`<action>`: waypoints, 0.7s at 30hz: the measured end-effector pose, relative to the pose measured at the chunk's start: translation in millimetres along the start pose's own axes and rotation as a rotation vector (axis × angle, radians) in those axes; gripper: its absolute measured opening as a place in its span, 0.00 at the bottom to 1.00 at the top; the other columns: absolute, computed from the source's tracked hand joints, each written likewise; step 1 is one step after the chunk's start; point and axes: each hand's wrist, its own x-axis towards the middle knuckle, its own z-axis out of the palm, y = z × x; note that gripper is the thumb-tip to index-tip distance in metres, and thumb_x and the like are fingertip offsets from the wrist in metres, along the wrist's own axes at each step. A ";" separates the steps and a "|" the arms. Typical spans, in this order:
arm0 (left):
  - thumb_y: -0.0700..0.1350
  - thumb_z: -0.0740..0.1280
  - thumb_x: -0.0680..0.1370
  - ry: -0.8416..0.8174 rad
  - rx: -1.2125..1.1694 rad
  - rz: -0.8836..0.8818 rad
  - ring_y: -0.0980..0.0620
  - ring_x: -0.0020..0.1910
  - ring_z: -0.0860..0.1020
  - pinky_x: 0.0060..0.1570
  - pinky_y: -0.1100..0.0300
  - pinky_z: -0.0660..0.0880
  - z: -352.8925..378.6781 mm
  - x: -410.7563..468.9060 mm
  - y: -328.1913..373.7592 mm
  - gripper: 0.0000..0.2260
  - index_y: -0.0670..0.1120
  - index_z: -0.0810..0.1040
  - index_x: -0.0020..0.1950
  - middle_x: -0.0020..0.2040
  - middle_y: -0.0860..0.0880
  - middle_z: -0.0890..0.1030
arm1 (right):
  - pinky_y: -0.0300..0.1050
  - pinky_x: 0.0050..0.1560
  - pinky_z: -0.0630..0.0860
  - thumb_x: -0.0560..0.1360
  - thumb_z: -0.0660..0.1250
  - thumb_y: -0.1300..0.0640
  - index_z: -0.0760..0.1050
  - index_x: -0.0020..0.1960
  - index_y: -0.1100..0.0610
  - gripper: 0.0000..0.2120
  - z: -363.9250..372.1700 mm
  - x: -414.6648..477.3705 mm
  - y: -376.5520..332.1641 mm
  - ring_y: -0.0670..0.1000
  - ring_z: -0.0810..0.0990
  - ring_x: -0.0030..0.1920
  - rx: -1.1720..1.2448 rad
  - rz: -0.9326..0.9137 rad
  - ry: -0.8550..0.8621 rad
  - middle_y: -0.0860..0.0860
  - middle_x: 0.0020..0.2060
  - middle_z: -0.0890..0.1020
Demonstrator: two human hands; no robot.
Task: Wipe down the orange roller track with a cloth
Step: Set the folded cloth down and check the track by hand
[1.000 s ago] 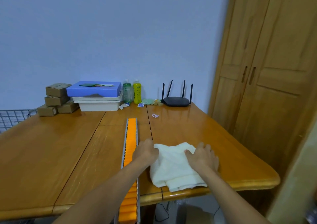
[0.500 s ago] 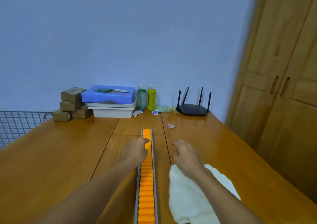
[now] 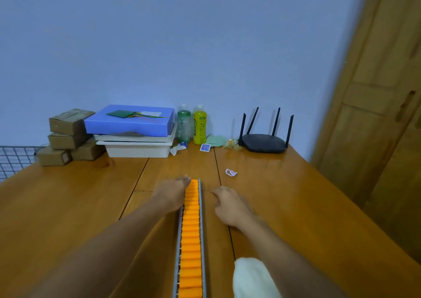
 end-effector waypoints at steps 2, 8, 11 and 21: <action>0.39 0.63 0.82 -0.029 0.040 0.017 0.47 0.75 0.70 0.65 0.53 0.75 3.6 12.1 -4.3 0.31 0.53 0.58 0.83 0.82 0.53 0.60 | 0.54 0.53 0.79 0.78 0.61 0.61 0.71 0.72 0.50 0.23 4.1 5.5 7.1 0.55 0.77 0.59 0.016 0.017 -0.005 0.49 0.65 0.75; 0.40 0.62 0.83 -0.089 0.109 0.082 0.46 0.77 0.67 0.69 0.52 0.70 9.7 21.3 -5.6 0.31 0.52 0.55 0.84 0.83 0.52 0.59 | 0.52 0.53 0.80 0.79 0.60 0.59 0.72 0.72 0.48 0.22 16.0 8.6 20.4 0.53 0.77 0.59 0.065 0.062 0.012 0.48 0.65 0.76; 0.40 0.62 0.83 -0.087 0.105 0.079 0.47 0.78 0.65 0.70 0.52 0.69 8.7 19.2 -4.6 0.31 0.52 0.55 0.84 0.83 0.53 0.58 | 0.52 0.54 0.79 0.79 0.60 0.58 0.72 0.72 0.48 0.22 17.3 8.3 19.4 0.52 0.77 0.60 0.070 0.067 0.027 0.47 0.65 0.76; 0.40 0.62 0.83 -0.119 0.108 0.060 0.46 0.79 0.64 0.67 0.52 0.72 5.4 1.8 0.6 0.31 0.52 0.55 0.84 0.83 0.50 0.59 | 0.52 0.53 0.79 0.79 0.60 0.60 0.72 0.72 0.50 0.22 12.1 -10.2 14.8 0.53 0.77 0.59 0.022 0.058 0.034 0.48 0.63 0.77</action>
